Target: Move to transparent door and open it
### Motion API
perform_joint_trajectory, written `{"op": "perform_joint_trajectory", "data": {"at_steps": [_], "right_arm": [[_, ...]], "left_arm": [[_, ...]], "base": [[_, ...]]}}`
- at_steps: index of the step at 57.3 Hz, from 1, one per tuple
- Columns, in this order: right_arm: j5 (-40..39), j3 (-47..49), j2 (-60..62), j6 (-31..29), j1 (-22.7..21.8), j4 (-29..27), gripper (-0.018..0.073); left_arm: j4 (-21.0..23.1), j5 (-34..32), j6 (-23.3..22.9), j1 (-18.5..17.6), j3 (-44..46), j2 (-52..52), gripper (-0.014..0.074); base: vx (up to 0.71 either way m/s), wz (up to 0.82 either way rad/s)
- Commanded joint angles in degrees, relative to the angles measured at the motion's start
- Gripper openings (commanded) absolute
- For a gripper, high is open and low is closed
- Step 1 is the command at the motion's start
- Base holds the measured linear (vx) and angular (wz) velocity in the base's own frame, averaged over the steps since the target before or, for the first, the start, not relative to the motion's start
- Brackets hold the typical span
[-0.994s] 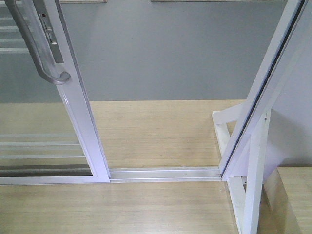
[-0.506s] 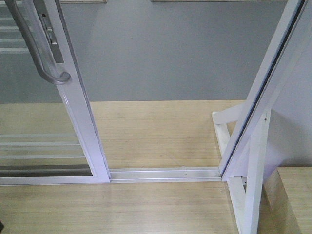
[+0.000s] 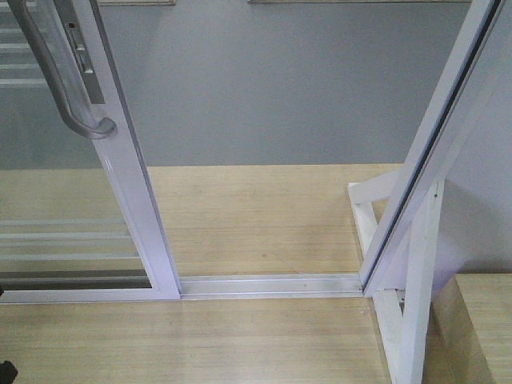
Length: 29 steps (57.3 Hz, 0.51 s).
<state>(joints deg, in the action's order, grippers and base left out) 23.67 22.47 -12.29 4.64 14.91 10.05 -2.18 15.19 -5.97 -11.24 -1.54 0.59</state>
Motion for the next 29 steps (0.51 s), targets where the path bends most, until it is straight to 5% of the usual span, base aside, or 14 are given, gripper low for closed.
{"op": "perform_joint_trajectory", "data": {"at_steps": [1,29], "right_arm": [[-4.83,1.63,-0.51,-0.36,0.06,0.58,-0.0003],[-5.42,1.07,-0.51,-0.36,0.12,0.58,-0.0003]], "left_arm": [[0.23,-4.37,-0.42,-0.23,-1.44,0.81,0.0],[0.23,-4.37,-0.42,-0.23,-1.44,0.81,0.0]], "base": [[0.0,0.0],[0.0,0.0]]}}
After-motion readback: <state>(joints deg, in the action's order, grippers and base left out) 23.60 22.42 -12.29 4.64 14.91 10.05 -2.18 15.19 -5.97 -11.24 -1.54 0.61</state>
